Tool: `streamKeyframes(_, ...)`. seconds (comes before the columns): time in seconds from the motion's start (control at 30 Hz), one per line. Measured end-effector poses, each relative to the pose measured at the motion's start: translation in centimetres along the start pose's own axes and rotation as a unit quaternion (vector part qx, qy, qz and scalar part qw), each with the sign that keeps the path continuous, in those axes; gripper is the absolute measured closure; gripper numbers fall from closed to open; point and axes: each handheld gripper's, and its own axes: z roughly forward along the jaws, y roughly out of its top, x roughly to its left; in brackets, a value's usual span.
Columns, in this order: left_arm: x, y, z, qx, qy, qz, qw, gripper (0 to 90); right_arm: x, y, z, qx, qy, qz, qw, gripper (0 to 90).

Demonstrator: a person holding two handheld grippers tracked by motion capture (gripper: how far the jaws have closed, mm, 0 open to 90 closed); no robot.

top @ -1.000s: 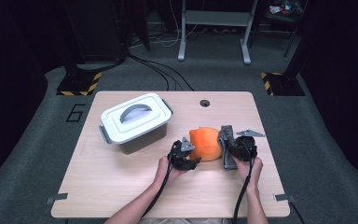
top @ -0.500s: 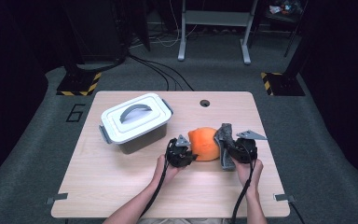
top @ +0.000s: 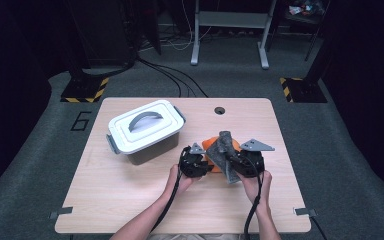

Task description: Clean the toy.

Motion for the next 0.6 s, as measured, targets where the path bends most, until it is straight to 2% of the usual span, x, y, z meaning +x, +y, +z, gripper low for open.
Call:
streamKeyframes(0.03, 0.0, 0.0, 0.1, -0.005, -0.003, -0.009, 0.9999, 75.4, 0.3, 0.0, 0.2, 0.001, 0.002, -0.006, 1.0000, 70.8)
streamKeyframes(0.07, 0.0, 0.0, 0.0, -0.001, -0.012, -0.011, 0.9999, 75.5, 0.8, 0.1, 0.5, 0.007, 0.007, -0.010, 0.9999, 70.8)
streamKeyframes(0.17, 0.0, 0.1, 0.0, 0.001, -0.015, -0.009, 0.9998, 75.9, 1.1, 0.1, 1.0, 0.014, 0.005, -0.019, 0.9997, 70.7)
streamKeyframes(0.23, -0.1, 0.1, 0.0, 0.001, -0.015, -0.007, 0.9999, 76.0, 1.4, 0.0, 1.5, 0.023, -0.001, -0.026, 0.9994, 70.8)
streamKeyframes(0.27, 0.0, 0.0, 0.0, 0.000, -0.015, -0.010, 0.9998, 76.2, 1.4, -0.2, 2.0, 0.032, -0.019, -0.035, 0.9987, 70.9)
streamKeyframes(0.33, 0.0, 0.0, 0.0, -0.001, -0.016, -0.013, 0.9998, 76.3, 1.3, -0.3, 2.1, 0.032, -0.022, -0.038, 0.9985, 71.0)
streamKeyframes(0.57, 0.1, -0.1, 0.1, -0.002, -0.017, -0.012, 0.9998, 76.5, -0.1, -0.6, 1.8, 0.029, -0.030, -0.020, 0.9989, 71.0)
streamKeyframes(0.6, 0.2, -0.1, 0.1, -0.003, -0.016, -0.011, 0.9998, 76.6, -0.7, -0.8, 1.6, 0.029, -0.033, -0.012, 0.9990, 71.1)
